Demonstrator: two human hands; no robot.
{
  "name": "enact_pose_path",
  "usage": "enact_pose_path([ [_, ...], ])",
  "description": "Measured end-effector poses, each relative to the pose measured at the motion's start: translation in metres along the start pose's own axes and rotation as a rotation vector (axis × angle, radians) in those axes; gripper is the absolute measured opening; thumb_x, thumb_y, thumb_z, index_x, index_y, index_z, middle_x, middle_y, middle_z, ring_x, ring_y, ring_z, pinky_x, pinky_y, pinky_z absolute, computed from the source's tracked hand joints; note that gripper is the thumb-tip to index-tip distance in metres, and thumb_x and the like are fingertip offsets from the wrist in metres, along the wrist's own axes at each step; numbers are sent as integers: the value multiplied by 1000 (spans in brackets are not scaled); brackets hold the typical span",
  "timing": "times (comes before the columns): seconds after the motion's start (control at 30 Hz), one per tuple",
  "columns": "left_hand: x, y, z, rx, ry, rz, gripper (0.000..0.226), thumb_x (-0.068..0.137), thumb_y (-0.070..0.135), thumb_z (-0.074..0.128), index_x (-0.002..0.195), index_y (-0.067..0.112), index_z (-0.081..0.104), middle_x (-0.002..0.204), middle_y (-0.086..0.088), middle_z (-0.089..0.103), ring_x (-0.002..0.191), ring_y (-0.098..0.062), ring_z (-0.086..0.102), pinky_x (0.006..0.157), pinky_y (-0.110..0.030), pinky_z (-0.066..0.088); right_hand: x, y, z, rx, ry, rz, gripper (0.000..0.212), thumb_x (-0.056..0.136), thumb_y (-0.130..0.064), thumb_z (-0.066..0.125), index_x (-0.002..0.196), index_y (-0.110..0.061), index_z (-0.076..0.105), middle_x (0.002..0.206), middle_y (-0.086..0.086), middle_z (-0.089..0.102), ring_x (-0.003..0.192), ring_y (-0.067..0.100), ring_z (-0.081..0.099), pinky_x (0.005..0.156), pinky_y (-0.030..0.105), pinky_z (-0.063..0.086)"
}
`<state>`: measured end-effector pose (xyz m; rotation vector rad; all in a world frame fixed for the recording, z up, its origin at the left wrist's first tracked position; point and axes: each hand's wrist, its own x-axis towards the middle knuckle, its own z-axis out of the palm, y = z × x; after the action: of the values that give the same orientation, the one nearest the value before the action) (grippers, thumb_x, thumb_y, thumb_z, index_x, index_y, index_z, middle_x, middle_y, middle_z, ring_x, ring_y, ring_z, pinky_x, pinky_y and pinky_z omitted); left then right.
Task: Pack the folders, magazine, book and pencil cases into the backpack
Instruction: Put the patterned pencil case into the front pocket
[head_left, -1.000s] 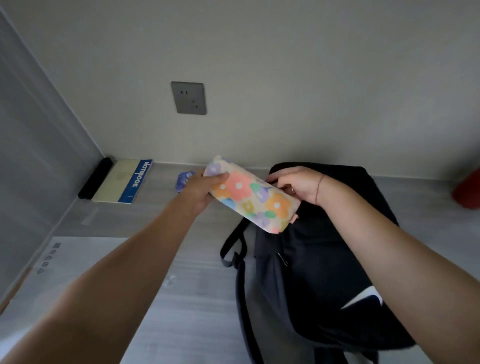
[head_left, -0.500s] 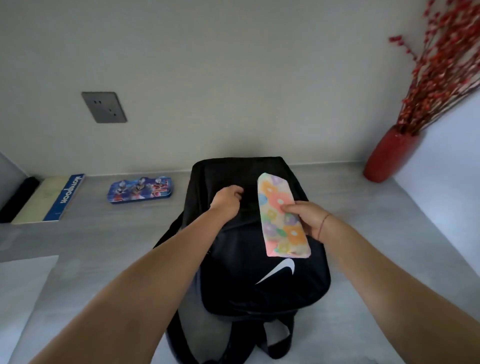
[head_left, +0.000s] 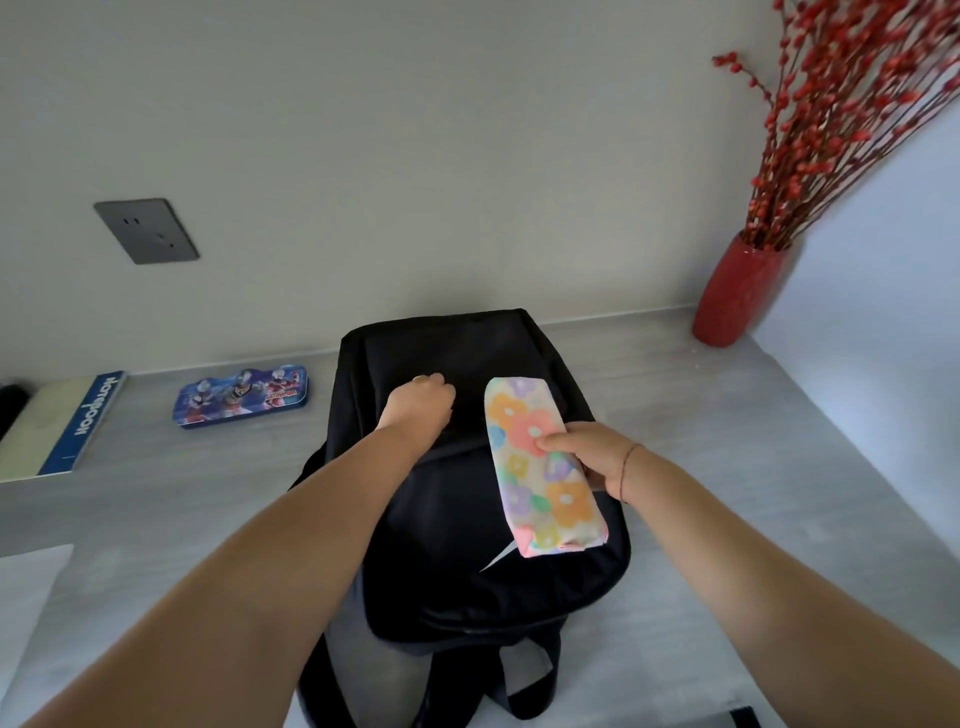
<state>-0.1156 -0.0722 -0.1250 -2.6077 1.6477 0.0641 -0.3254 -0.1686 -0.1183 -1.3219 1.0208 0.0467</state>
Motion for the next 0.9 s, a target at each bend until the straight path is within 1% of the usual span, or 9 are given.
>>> enact_pose_path([
  [0.27,6,-16,-29,-547,389,-213,18,91,22,56,98,10,68,97,-8,68,89,-26,63,75,-33,48,-3,4,21,6,-293,47,29,87,-22,64,113,-9,65,109,13,69,97,28,66,93,41,52],
  [0.37,7,-10,-34,-610,386,-166,17,92,23,57,96,11,69,93,-5,69,85,-22,62,72,-28,44,6,-8,34,137,-166,40,35,88,-19,63,120,-4,61,104,13,69,89,25,66,88,39,53],
  [0.5,5,-11,-36,-601,353,-97,17,91,21,59,99,10,69,98,-6,69,90,-22,62,77,-30,47,27,-31,50,444,139,19,32,84,-17,69,111,-1,59,97,17,63,79,27,62,56,33,55],
  [0.6,0,-11,-35,-508,230,-33,19,89,17,59,106,12,67,104,-5,66,95,-21,62,83,-31,48,43,-42,58,433,368,29,33,78,-25,75,94,-2,58,97,17,61,83,32,63,77,42,57],
  [0.63,-2,-11,-34,-448,165,-26,23,88,15,59,109,13,65,108,-5,63,98,-22,60,83,-32,49,46,-43,62,428,412,44,40,76,-28,77,99,-1,58,99,16,61,87,32,64,82,44,56],
  [0.7,-7,-15,-29,-301,58,-37,30,85,9,56,115,14,59,114,-5,56,105,-24,55,83,-36,50,45,-43,72,468,449,73,49,75,-29,77,111,-1,58,103,14,63,92,32,65,76,43,58],
  [0.77,-14,-22,-23,-180,2,-71,32,84,8,56,115,12,56,115,-6,53,109,-26,52,81,-39,50,39,-39,79,561,354,98,48,77,-22,76,116,-1,57,106,15,64,90,32,66,70,41,58],
  [0.83,-18,-30,-17,-152,-33,-128,28,84,11,56,112,11,57,112,-7,56,105,-28,55,77,-38,50,25,-29,84,628,128,136,41,81,-16,73,115,-2,56,99,17,64,82,31,66,61,41,60],
  [0.9,-20,-33,-15,-186,-41,-169,23,85,15,54,107,9,59,106,-9,62,95,-29,59,72,-36,49,9,-19,92,470,-70,170,35,82,-20,72,109,-3,56,95,17,64,74,29,68,53,37,60],
])
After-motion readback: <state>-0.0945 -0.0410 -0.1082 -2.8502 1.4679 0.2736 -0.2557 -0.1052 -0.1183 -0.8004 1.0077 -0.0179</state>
